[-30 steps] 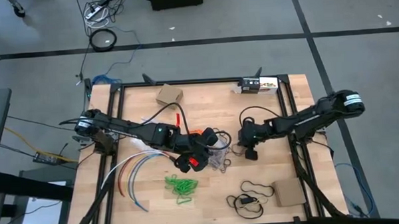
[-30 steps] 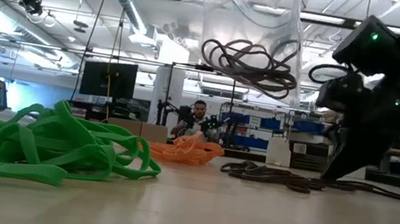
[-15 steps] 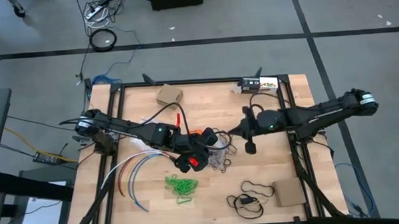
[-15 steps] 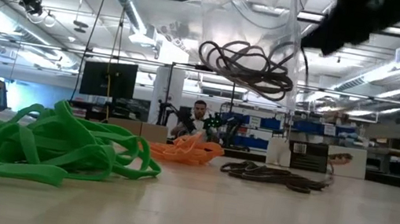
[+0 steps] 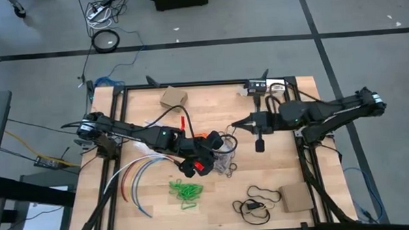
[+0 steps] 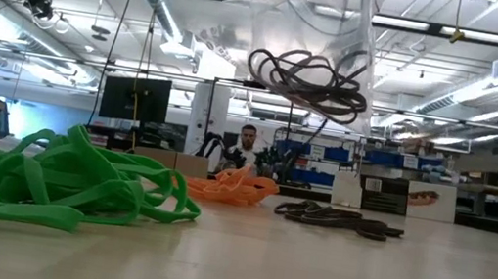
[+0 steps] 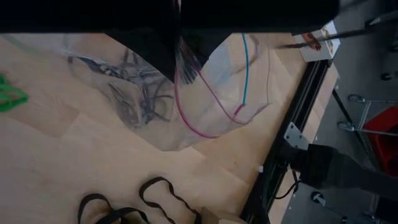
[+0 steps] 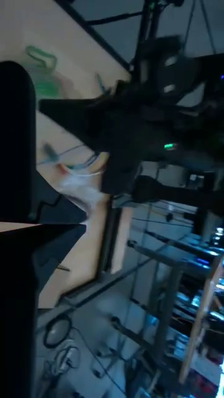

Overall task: Sort rubber bands
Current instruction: Put the purple rubber band into the transparent zip bag

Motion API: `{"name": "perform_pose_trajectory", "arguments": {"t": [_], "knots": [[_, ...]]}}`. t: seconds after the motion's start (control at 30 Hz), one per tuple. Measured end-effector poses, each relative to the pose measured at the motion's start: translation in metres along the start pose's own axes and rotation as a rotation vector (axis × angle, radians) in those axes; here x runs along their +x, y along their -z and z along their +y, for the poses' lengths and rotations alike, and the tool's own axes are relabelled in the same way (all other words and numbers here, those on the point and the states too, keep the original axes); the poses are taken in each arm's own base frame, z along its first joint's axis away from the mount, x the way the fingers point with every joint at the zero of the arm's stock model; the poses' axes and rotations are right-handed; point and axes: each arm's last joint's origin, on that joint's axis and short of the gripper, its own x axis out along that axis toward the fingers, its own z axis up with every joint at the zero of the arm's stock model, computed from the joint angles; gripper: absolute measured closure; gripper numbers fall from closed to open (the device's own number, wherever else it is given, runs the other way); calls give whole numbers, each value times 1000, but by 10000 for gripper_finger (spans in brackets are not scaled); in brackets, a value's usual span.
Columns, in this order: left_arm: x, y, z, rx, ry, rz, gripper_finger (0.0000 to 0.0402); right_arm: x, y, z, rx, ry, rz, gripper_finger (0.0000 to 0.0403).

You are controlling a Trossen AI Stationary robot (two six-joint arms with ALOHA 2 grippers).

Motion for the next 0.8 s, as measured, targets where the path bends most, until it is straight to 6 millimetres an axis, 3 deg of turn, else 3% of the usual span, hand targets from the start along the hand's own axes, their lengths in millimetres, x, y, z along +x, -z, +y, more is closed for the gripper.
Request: {"name": "perform_pose_trajectory", "arguments": {"t": [0.3, 0.8], "knots": [[0, 0, 1, -7, -7, -5, 401, -11, -28, -9, -6, 71, -77, 403], [1, 2, 17, 8, -146, -4, 401, 5, -28, 3, 86, -22, -94, 403]]}}
